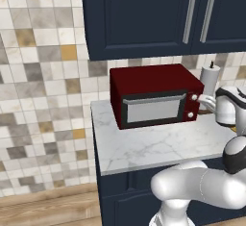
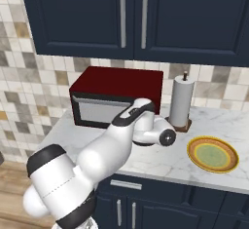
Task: Pull the toaster oven rack outwards. Pick up the baguette from the plate and place it on the toaster oven rack. Close the toaster oven door fully and set the temperature to the lowest setting.
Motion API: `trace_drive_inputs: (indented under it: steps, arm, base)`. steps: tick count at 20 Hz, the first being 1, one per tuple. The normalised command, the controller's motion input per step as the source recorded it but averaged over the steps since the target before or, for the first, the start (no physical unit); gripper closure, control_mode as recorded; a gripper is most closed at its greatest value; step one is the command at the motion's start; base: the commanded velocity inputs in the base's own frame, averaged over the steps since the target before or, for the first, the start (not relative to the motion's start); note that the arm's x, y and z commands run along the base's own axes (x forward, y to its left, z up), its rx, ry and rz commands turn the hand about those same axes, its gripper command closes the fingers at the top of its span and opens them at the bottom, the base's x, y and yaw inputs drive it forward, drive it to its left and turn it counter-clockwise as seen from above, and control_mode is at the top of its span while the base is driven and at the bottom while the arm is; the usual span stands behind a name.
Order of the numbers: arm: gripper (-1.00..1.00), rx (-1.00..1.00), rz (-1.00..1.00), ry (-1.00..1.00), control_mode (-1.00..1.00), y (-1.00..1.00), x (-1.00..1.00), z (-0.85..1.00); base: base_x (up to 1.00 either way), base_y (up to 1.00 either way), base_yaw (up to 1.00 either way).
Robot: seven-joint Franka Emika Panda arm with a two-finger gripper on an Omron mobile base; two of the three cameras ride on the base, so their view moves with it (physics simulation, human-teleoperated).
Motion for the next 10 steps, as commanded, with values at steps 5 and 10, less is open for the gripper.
trace_drive_inputs:
  steps: [5,10]
  arm:
    - [-1.0,0.0,0.0,0.0,-1.0,0.12,0.11,-0.05]
    - [-1.0,0.0,0.0,0.0,-1.0,0.03,0.13,0.0]
  base:
    - [0.0,0.0,0.0]
    - [0.0,0.0,0.0]
